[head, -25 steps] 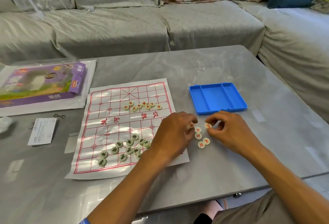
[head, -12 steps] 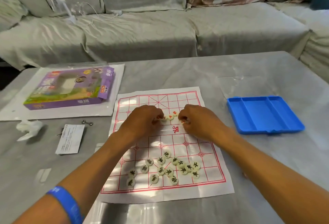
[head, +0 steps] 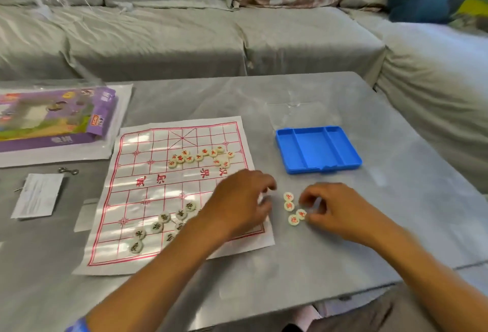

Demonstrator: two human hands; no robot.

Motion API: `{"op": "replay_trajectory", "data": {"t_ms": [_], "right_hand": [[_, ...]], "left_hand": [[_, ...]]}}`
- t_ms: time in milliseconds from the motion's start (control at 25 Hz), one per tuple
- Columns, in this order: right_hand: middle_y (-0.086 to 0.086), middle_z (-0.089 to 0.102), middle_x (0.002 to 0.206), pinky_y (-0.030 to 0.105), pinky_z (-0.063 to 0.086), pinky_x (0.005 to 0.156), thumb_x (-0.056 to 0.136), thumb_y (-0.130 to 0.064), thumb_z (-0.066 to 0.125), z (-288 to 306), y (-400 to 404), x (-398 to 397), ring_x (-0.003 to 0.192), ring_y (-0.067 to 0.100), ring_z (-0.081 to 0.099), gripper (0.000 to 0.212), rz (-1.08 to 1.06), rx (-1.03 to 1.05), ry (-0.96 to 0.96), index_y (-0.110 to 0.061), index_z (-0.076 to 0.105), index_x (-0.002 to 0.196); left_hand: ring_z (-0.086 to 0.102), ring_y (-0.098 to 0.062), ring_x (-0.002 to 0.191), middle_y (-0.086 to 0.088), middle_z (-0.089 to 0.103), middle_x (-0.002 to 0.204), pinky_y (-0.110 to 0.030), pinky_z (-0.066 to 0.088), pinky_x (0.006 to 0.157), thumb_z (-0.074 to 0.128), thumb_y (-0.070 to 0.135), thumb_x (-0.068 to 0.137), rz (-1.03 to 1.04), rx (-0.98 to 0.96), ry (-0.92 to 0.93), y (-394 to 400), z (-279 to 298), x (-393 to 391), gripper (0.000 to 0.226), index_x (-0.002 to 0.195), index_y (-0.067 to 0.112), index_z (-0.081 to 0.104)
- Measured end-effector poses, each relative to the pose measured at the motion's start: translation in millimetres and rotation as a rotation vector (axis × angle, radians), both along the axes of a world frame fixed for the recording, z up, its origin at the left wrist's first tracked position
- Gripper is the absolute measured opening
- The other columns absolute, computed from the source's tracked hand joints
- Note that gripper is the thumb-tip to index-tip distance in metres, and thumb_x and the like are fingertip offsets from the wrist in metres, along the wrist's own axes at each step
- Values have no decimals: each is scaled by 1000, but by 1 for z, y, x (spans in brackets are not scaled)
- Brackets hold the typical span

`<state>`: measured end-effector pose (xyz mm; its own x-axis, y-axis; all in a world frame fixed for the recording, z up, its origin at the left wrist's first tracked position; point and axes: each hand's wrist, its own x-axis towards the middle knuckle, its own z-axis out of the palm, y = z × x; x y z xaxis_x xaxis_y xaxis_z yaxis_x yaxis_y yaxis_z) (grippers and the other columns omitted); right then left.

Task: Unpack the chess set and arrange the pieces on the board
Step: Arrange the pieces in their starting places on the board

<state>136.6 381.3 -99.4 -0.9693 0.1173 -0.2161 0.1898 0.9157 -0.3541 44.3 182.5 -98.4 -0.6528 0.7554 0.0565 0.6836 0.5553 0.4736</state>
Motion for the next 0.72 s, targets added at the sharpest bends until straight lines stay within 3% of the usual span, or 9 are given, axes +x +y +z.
{"op": "replay_trajectory", "data": {"t_ms": [160, 280, 600, 720], "right_hand": [[-11, 54, 89, 21, 40, 64, 82, -41, 61, -16, -10, 8, 77, 8, 50, 14, 103, 51, 97, -34, 50, 86], [-10, 55, 92, 16, 35, 62, 86, -37, 60, -16, 1, 7, 78, 7, 49, 9, 33, 53, 121, -32, 52, 88], [-11, 58, 95, 21, 45, 72, 86, -27, 62, -18, 0, -3, 84, 7, 52, 9, 19, -20, 152, -27, 60, 94], [-10, 60, 92, 23, 48, 74, 82, -24, 64, -18, 4, -9, 83, 8, 54, 10, -68, -26, 138, -28, 60, 90]], "left_hand": [[47, -14, 105, 4, 53, 125, -31, 47, 89, 52, 29, 92, -215, -104, 23, 24, -21, 25, 31, 123, 26, 57], [48, -13, 103, 4, 55, 122, -32, 48, 87, 52, 38, 94, -191, -84, 56, 26, -28, 25, 29, 119, 25, 61], [50, -11, 90, 5, 60, 108, -23, 43, 74, 59, 33, 93, -180, 5, 2, 36, -33, 25, 25, 115, 23, 63], [51, -10, 95, 7, 58, 114, -26, 48, 80, 59, 36, 92, -178, 28, 4, 37, -33, 27, 27, 117, 26, 60]]}}
